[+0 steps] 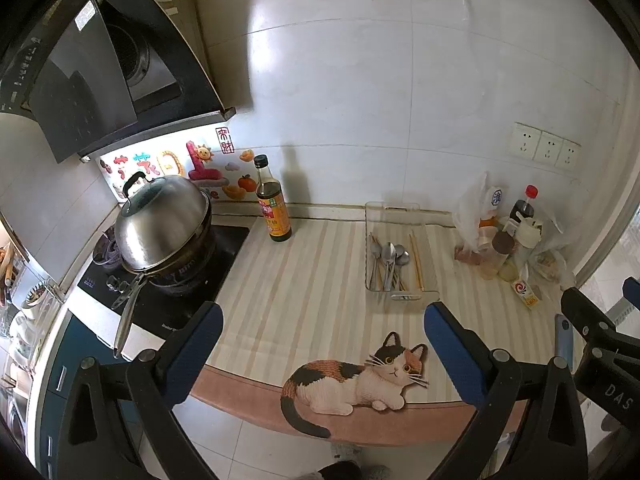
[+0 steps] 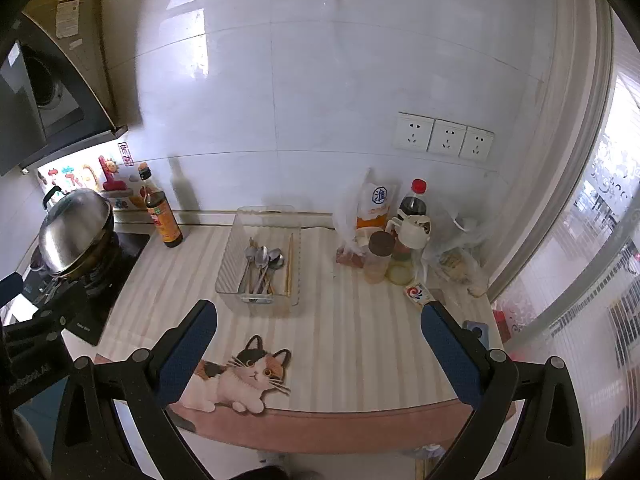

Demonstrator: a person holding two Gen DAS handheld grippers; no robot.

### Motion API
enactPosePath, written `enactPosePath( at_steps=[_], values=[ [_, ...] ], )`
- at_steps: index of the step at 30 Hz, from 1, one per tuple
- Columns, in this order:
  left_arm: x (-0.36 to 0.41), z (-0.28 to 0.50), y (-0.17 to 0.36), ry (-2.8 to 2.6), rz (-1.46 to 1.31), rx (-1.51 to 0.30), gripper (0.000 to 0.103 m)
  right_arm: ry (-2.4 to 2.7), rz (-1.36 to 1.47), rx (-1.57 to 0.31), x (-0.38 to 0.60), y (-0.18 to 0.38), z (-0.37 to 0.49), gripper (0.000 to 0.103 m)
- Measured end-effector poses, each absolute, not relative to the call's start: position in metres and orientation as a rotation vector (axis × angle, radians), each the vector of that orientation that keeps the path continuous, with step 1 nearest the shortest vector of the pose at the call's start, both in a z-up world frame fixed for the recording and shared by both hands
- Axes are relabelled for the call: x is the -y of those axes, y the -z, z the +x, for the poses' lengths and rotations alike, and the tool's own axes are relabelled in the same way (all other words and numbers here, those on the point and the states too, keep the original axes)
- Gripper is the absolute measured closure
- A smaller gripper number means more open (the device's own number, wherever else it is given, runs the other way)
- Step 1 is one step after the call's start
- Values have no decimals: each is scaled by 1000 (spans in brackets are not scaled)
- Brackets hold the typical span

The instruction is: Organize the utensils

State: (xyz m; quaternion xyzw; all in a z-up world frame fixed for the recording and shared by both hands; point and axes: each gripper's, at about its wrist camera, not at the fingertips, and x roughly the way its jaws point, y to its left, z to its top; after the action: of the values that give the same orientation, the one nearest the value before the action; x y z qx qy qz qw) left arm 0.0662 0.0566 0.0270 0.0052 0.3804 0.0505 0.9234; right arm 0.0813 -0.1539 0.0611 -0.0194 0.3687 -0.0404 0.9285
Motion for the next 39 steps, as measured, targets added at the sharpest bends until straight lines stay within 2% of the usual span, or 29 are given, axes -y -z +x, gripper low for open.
enactPosePath(
  at_steps=[39],
  values=[
    [-46, 86, -14, -100, -1, -794, 0, 115, -38, -770, 158, -51, 93, 0]
  ],
)
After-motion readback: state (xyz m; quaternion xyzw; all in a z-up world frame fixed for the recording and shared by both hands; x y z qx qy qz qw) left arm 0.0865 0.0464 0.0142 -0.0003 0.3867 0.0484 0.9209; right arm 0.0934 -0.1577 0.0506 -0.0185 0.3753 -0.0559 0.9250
